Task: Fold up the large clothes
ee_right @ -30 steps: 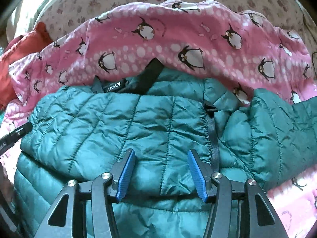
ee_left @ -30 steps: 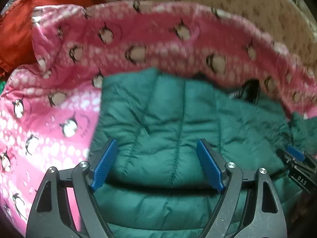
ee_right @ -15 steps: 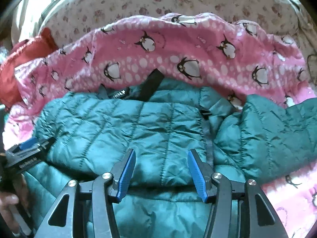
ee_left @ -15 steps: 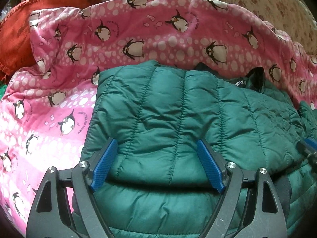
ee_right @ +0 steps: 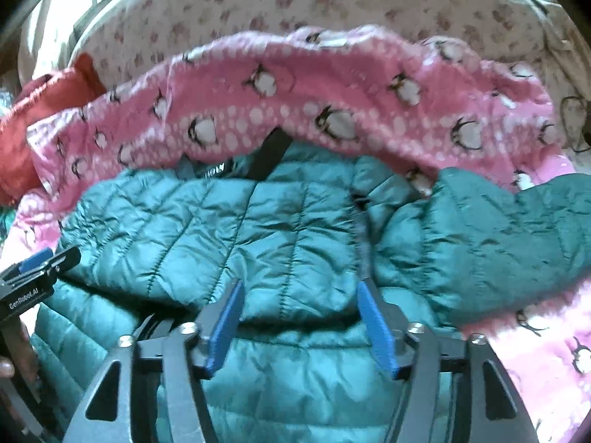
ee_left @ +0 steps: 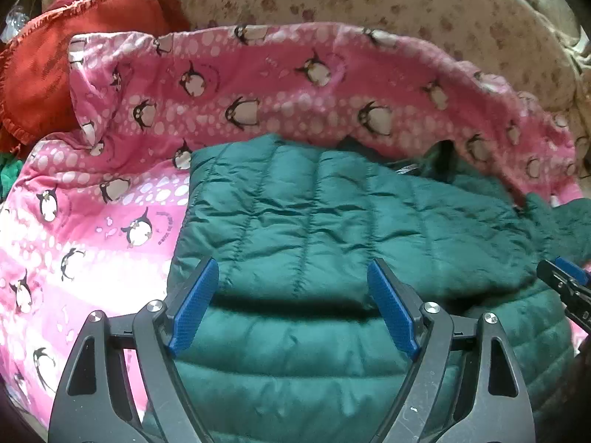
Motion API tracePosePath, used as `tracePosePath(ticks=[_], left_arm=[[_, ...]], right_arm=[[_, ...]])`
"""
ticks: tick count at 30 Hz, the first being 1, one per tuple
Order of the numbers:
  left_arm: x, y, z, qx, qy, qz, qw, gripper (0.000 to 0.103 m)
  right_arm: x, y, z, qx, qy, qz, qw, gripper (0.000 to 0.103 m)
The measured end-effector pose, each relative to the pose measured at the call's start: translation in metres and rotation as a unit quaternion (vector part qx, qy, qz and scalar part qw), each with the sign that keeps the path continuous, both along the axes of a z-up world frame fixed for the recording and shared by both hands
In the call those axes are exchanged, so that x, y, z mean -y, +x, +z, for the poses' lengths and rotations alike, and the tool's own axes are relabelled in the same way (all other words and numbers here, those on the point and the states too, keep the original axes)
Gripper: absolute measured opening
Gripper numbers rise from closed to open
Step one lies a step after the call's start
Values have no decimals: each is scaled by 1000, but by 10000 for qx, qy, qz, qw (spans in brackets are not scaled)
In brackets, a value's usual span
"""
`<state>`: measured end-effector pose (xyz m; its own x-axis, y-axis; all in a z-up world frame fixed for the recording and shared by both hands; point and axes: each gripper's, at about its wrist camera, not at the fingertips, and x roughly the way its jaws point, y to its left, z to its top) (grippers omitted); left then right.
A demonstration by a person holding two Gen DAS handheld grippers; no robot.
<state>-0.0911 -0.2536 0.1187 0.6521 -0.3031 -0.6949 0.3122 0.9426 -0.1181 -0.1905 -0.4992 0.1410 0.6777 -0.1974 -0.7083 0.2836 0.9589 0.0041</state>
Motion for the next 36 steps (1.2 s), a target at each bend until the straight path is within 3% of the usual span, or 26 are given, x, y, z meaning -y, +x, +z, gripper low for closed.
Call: tracePosePath(ticks=[11,22,27,32,36], left_arm=[[9,-44,20,23,-596,-439,9973,83],[17,-52,6,-197,-575,-513,9968,83],[15,-46,-4,-365,-617,-457,9964,83],[15,-42,-9,-423,-653,-431,9960,83],[18,-39,-13,-495,-637,-439,9958,83]], right_arm=[[46,-50,18,120,58,-541,9984,64],[134,-95,22,300,45,-1479,9885,64],[203,-122,22,480,507,-2200,9730,64],[272,-157,37,1171,1231,-2862,9430,64],[299,-162,43,1380,1260,-3014,9350,64]])
